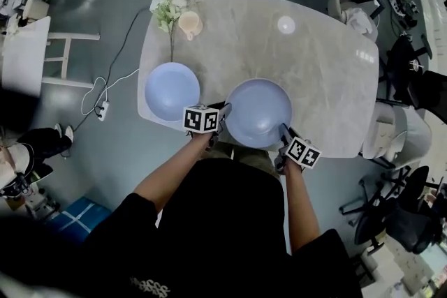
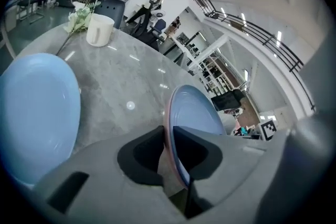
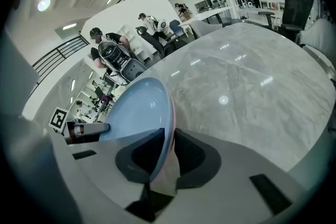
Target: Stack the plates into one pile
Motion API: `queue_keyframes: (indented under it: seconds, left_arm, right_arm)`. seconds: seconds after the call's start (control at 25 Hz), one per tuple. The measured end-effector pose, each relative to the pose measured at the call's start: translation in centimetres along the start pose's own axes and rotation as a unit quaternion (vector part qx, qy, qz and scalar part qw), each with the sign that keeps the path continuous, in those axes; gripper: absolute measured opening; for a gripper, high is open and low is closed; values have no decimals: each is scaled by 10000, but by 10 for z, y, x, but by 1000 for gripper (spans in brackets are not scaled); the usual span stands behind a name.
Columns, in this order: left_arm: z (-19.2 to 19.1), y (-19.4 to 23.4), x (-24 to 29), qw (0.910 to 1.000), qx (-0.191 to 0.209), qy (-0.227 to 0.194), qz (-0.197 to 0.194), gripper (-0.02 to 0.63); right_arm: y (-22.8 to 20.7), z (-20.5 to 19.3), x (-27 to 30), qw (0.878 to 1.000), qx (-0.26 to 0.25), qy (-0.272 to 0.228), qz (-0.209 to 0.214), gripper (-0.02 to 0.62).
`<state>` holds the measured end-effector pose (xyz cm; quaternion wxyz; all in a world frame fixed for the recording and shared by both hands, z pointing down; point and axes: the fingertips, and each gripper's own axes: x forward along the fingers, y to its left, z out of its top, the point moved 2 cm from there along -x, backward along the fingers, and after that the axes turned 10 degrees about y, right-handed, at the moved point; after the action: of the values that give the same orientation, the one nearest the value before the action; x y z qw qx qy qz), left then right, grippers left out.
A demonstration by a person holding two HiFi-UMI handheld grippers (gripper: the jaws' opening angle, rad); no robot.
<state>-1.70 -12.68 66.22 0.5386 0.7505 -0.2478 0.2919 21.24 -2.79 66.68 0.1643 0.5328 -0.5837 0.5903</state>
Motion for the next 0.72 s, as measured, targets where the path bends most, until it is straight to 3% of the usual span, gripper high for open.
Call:
queue_keyframes:
  seconds: [0.2,0.56,0.72]
  left_arm:
    - [-17,1,-21,9992,368,154,-2,66]
    - [-52,2,-54,9995,237,-220,71,66]
    - [-59,2,-66,9980,108,-514,362,66]
  right_arm:
    - [15,-28,-6,9999,-14,-86,-75,60]
    - [34,-43,-12,9986,-529,75,-30,60]
    - [40,-37,-4,9969,-755,159,146,60]
